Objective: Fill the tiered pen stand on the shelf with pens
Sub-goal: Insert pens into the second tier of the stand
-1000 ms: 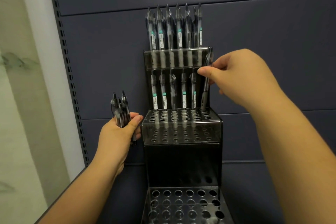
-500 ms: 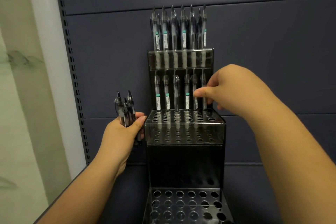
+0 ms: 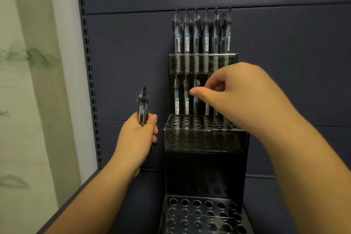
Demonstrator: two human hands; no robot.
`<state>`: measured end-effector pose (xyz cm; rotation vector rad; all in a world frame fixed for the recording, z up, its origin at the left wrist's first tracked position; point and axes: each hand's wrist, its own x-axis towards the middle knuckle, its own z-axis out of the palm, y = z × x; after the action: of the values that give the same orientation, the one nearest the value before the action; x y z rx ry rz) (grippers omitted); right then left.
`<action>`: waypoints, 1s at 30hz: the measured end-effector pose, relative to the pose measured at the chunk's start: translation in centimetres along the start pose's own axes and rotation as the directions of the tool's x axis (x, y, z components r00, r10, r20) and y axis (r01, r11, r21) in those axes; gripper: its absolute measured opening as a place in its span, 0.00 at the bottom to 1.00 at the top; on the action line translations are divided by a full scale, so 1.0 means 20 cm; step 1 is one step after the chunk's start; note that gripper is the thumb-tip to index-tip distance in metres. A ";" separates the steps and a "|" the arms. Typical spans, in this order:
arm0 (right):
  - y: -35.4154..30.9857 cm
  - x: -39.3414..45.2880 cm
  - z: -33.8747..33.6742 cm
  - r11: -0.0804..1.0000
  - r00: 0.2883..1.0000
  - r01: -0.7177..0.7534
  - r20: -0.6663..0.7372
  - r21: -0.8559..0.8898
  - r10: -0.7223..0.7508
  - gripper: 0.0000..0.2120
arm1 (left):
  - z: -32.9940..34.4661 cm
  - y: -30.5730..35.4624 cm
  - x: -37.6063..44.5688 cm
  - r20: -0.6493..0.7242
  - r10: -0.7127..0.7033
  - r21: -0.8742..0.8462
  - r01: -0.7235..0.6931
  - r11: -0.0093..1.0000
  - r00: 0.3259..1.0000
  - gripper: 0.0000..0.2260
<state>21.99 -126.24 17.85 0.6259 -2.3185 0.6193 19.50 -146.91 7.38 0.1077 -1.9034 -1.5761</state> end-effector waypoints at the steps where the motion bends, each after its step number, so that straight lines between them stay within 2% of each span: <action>1: -0.03 0.00 0.03 0.999 0.999 0.034 0.015 0.021 -0.034 0.18 | 0.00 0.01 0.00 0.005 0.020 0.021 -0.020 1.000 1.000 0.07; 6: -0.17 -0.02 0.20 0.985 0.986 0.163 0.025 0.053 -0.164 0.16 | -0.01 0.07 -0.02 0.017 0.203 0.259 -0.201 0.945 0.979 0.07; 10: -0.21 -0.03 0.28 0.981 0.982 0.188 -0.009 0.036 -0.188 0.18 | -0.01 0.08 -0.04 -0.014 0.248 0.318 -0.231 0.919 0.969 0.05; 13: -0.20 -0.03 0.28 0.970 0.991 0.134 -0.011 0.201 -0.135 0.14 | -0.02 0.12 -0.08 -0.033 0.300 0.369 -0.267 0.890 0.953 0.07; 16: -0.19 -0.02 0.28 0.901 0.996 0.081 0.007 0.427 -0.093 0.09 | -0.02 0.13 -0.09 -0.035 0.301 0.328 -0.273 0.904 0.953 0.05; 20: -0.16 -0.01 0.19 0.793 0.993 0.066 -0.116 0.605 0.005 0.08 | -0.02 0.09 -0.06 -0.043 0.291 0.348 -0.259 0.901 0.956 0.10; 26: -0.04 0.03 0.08 0.746 0.976 0.063 -0.198 0.663 0.094 0.10 | 0.00 -0.01 0.00 -0.079 0.235 0.298 -0.202 0.933 0.969 0.12; 30: -0.01 0.06 0.13 0.801 0.977 0.077 -0.207 0.593 0.059 0.10 | -0.01 -0.03 0.01 -0.073 0.219 0.308 -0.187 0.933 0.973 0.12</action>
<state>20.13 -128.16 16.92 0.8009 -1.8932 1.3762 19.26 -147.27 6.92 0.1171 -1.9876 -1.1165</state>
